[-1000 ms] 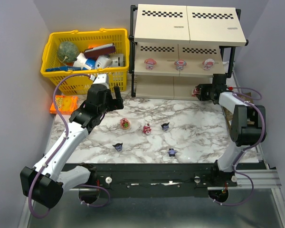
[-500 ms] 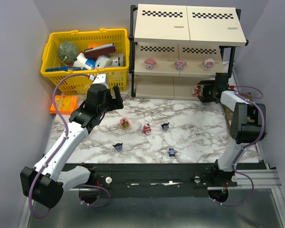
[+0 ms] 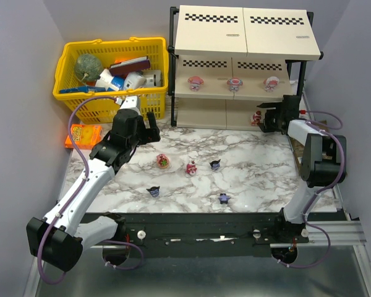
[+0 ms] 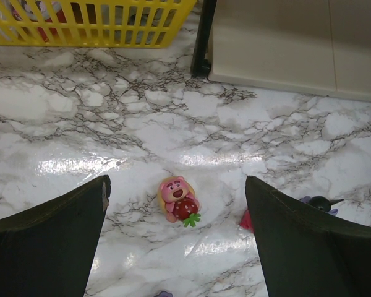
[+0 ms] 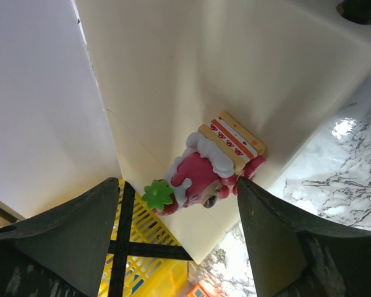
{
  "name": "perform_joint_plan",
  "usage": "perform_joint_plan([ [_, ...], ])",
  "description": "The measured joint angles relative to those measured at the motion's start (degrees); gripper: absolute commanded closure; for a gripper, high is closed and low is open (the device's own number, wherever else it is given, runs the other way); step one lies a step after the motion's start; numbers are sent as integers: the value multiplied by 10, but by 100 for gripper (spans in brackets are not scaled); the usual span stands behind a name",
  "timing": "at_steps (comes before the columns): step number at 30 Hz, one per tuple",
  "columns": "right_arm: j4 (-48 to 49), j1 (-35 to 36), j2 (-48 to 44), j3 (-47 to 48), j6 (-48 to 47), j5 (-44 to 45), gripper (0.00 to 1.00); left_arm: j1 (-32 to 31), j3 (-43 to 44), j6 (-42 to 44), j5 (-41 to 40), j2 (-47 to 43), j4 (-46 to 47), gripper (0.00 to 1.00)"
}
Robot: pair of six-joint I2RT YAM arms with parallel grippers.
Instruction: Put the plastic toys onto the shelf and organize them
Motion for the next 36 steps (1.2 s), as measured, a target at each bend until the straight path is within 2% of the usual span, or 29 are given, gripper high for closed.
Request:
perform_joint_plan([
  [7, 15, 0, -9, -29, 0, -16, 16, 2, 0, -1, 3, 0, 0, 1],
  [27, 42, 0, -113, -115, -24, -33, 15, 4, -3, -5, 16, -21, 1, 1],
  [36, -63, 31, -226, -154, -94, -63, 16, 4, -28, -14, 24, -27, 11, 1],
])
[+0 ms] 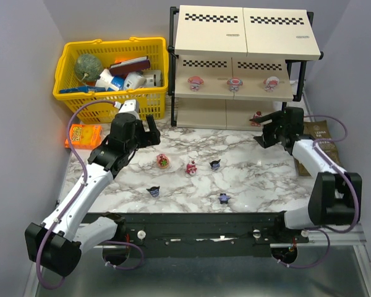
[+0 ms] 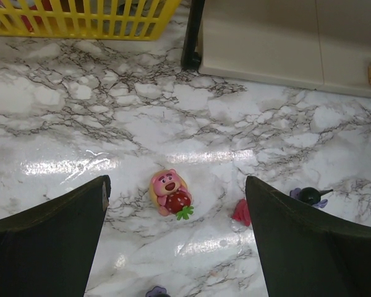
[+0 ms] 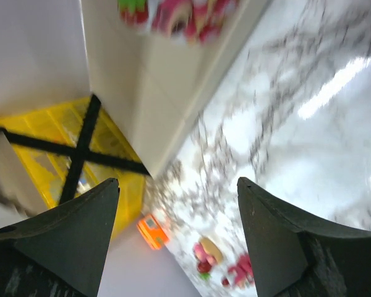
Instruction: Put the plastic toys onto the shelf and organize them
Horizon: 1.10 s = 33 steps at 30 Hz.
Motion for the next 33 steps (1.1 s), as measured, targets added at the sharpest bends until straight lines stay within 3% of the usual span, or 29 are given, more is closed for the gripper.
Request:
perform_joint_plan([
  [6, -46, 107, -113, -62, 8, 10, 16, 0, -24, -7, 6, -5, 11, 1],
  [10, -71, 195, -141, -66, 34, 33, 16, 0, -46, -13, 6, -14, 14, 1],
  [20, -127, 419, -48, 64, 157, 108, 16, 0, -108, -20, 1, -71, 13, 1],
  [26, -151, 465, 49, 87, 247, 130, 18, 0, -129, -16, -17, -113, 3, 1],
  [33, -163, 471, 64, 87, 299, 187, 19, 0, -136, -13, -30, -142, -13, 1],
])
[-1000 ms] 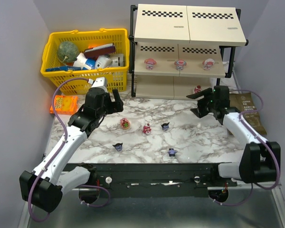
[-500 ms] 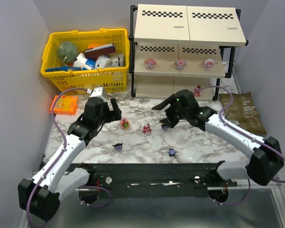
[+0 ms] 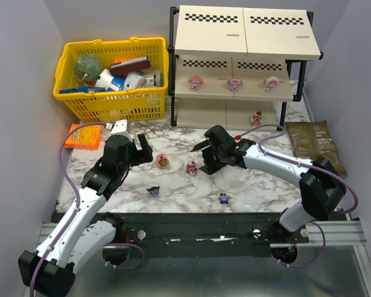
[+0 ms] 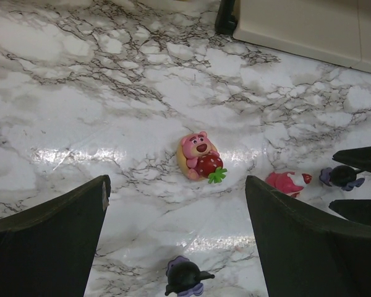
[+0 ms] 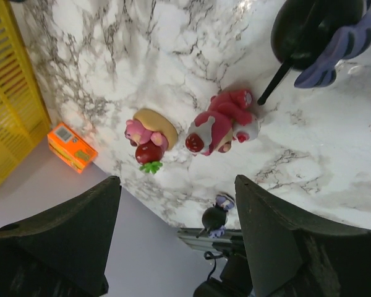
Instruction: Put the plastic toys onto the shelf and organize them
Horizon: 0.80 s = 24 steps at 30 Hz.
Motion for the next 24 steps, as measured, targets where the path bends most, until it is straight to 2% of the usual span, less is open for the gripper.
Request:
perform_joint_plan([
  [17, -15, 22, 69, 33, 32, 28, 20, 0, 0, 3, -5, -2, -11, 1],
  [20, -14, 26, 82, 38, 37, 28, 23, 0, 0, 3, -5, -2, -13, 1],
  [24, -14, 31, 91, 39, 42, 29, 36, 0, 0, 3, -5, -2, -19, 1],
])
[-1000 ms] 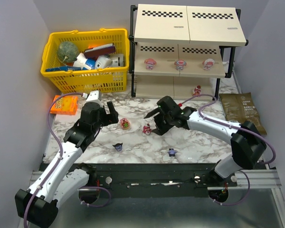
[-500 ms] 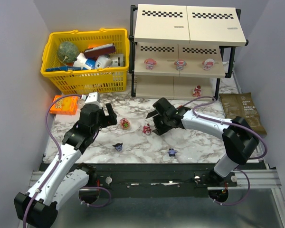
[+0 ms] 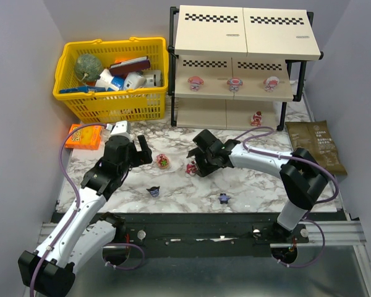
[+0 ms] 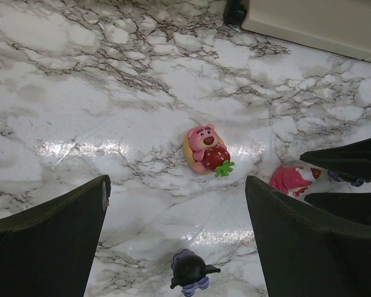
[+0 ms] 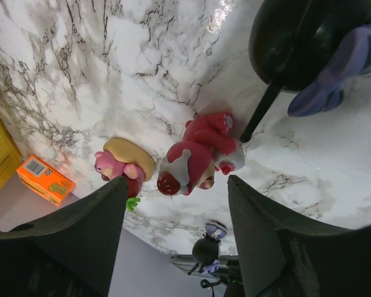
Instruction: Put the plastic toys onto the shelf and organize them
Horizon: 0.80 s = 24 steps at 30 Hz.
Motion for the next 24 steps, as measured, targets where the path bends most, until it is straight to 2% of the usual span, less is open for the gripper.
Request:
perform_joint_plan([
  [5, 1, 2, 1, 0, 5, 2, 42, 0, 0, 0, 0, 0, -3, 1],
  [13, 2, 2, 10, 0, 6, 2, 41, 0, 0, 0, 0, 0, -11, 1],
  [18, 2, 2, 21, 0, 6, 2, 44, 0, 0, 0, 0, 0, -14, 1],
  [24, 3, 2, 24, 2, 3, 2, 63, 0, 0, 0, 0, -1, -15, 1],
])
